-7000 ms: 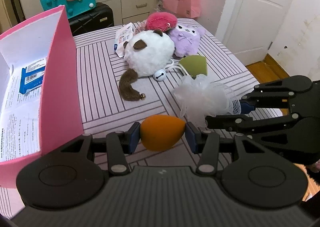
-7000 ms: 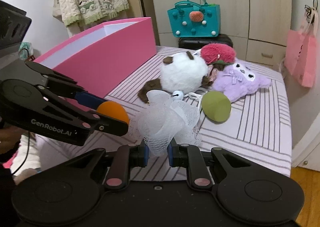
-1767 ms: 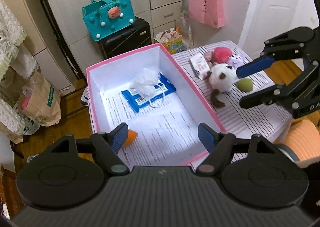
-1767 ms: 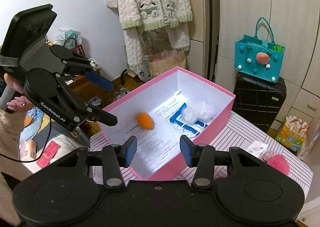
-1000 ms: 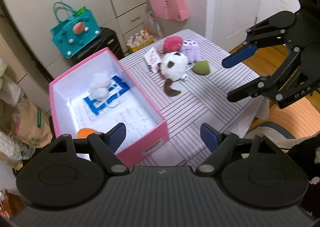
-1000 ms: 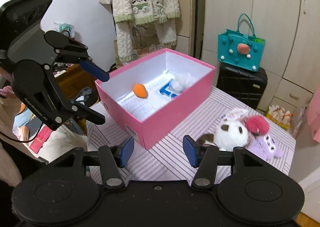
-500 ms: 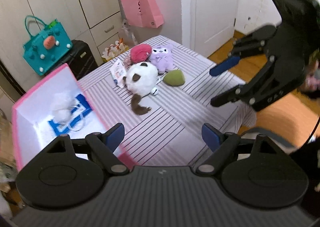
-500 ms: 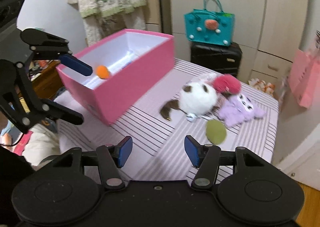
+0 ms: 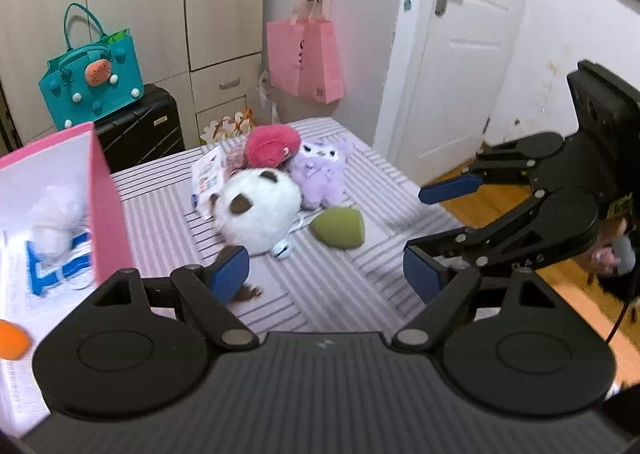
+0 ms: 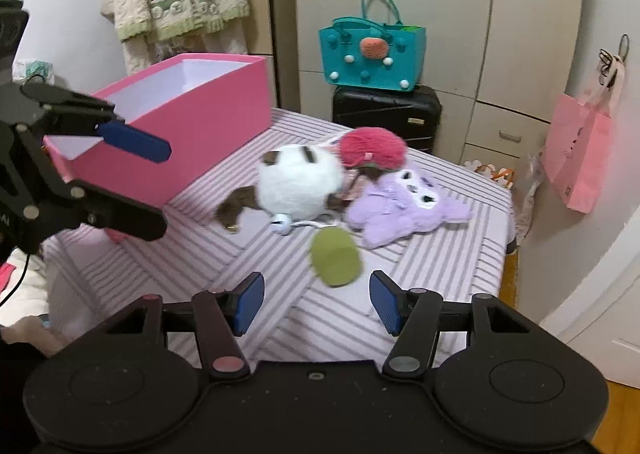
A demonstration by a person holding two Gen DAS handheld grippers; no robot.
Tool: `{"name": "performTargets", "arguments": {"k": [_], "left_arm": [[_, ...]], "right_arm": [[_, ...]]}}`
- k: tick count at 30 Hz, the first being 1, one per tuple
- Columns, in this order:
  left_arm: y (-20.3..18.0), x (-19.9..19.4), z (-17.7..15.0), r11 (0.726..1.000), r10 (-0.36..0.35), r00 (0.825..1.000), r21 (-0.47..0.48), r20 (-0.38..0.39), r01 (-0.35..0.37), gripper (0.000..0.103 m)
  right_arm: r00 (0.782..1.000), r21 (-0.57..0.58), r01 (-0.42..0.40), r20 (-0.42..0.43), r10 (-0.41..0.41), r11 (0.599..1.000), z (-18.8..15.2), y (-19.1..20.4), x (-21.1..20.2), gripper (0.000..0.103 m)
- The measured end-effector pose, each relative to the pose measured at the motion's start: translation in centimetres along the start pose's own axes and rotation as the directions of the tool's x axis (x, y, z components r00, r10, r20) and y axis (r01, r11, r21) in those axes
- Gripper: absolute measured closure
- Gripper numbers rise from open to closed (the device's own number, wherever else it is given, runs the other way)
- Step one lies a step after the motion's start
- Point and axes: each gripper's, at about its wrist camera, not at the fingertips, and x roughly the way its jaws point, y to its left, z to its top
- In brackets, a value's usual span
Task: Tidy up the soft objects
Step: 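Move both open tools away from the box toward the plush toys and green sponge, then close the left tool on the green sponge while the right tool grasps the pink fluffy puff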
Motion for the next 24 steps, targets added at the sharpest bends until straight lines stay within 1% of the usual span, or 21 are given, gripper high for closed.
{"name": "performTargets", "arguments": {"k": [2,4,6,9,13,15,18,21,24], "left_arm": [[-0.5,1.3,0.1,1.0,-0.008,1.0,-0.008,0.018,0.009,0.019],[-1.3,2.6,0.1,1.0,-0.008,1.0,0.006,0.018,0.008,0.019],[-2.0,4.1,0.1,1.0,0.011,1.0,0.023,0.021,-0.011,0.019],[-2.7,6.0,0.0,0.999,0.04,0.999,0.019,0.019,-0.04,0.019],[-3.5,8.4,-0.1,0.998,0.057,0.998,0.008,0.013,-0.057,0.019],[-3.7,9.4,-0.1,0.997,0.082,0.997,-0.005,0.013,-0.082,0.019],[-4.5,10.7,0.0,0.991,0.13,0.991,0.027,0.033,-0.131,0.019],[-5.3,11.7,-0.1,0.989,0.14,0.99,0.052,0.024,-0.141,0.019],[-5.5,12.4,-0.2,0.988,0.141,0.99,0.06,0.021,-0.142,0.022]], "right_arm": [[1.0,0.013,0.003,0.004,-0.003,1.0,-0.2,-1.0,0.4,0.039],[1.0,0.021,0.004,0.006,-0.004,1.0,-0.4,-2.0,0.7,0.039],[1.0,0.026,0.02,0.013,-0.02,0.999,-0.6,-2.9,1.0,0.039],[0.999,0.053,0.039,0.022,-0.04,0.998,-0.7,-4.6,1.4,0.039],[1.0,0.089,0.008,0.028,-0.011,0.996,0.2,-6.4,2.2,0.039],[0.999,0.087,-0.011,0.032,0.009,0.996,0.9,-6.9,2.5,0.039],[0.998,0.085,-0.04,0.045,0.037,0.996,1.9,-7.1,2.9,0.039],[0.997,0.083,-0.06,0.056,0.055,0.995,2.9,-7.1,3.3,0.039],[0.997,0.063,-0.062,0.055,0.058,0.996,3.4,-7.1,3.7,0.039]]}}
